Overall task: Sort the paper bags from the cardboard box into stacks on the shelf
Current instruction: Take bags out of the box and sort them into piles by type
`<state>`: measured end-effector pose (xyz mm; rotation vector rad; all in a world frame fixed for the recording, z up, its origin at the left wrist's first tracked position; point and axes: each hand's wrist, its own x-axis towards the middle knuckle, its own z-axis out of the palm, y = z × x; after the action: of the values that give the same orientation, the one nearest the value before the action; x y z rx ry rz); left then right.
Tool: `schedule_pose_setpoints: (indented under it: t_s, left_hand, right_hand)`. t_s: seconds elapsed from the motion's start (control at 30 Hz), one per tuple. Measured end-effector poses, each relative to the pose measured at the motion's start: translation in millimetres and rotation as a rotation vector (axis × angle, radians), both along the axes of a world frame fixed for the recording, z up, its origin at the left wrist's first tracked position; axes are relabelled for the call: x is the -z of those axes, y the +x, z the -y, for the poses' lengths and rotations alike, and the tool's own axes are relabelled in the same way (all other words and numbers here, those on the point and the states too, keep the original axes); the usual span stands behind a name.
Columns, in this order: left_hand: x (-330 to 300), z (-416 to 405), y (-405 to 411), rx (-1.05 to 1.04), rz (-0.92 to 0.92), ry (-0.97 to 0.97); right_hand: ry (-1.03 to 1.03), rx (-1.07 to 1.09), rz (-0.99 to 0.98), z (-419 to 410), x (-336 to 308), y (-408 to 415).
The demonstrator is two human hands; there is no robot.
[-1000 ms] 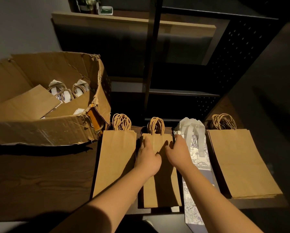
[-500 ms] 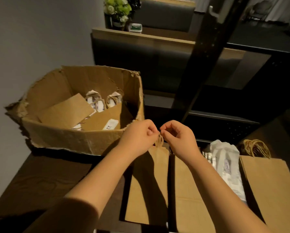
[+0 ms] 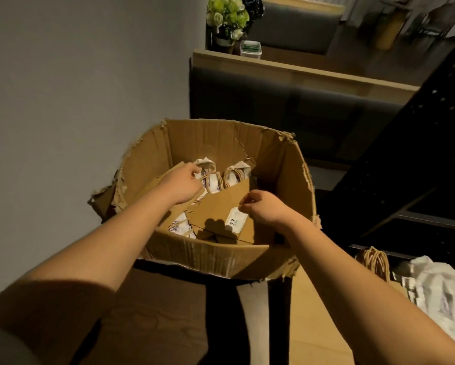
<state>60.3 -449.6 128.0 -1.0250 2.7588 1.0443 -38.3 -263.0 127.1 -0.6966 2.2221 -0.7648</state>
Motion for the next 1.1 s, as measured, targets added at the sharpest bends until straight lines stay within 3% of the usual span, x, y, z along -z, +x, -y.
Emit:
schedule_pose_setpoints:
  t_s: [0.17, 0.27, 0.4, 0.5, 0.67, 0.83, 1.0, 1.1]
  left_hand:
    - [30, 49, -12, -0.062, 0.404, -0.209]
    - [45, 67, -17, -0.065, 0.511, -0.206]
    - [60, 79, -17, -0.078, 0.586, -0.133]
    - [71, 85, -18, -0.132, 0.609, -0.166]
    - [68, 89, -25, -0.135, 0.586, -0.202]
    - [49, 82, -31, 0.042, 0.593, -0.339]
    - [34, 80, -38, -0.018, 0.247, -0.161]
    - [28, 83, -31, -0.169, 0.023, -0.073]
  right_hand:
    - [0.415, -0.216, 0.013, 32, 35, -18]
    - [0.448, -0.130, 0.108, 36, 45, -36]
    - [0.463, -0.023, -0.048, 33, 56, -50]
    - [0.497, 0.039, -0.007, 32, 68, -55]
    - [0.525, 0.080, 0.072, 29, 80, -63]
    - [0.587, -0.014, -0.060, 31, 79, -67]
    - [0.368, -0.058, -0.100, 36, 61, -61]
    - [0.086, 0.151, 0.135, 32, 38, -58]
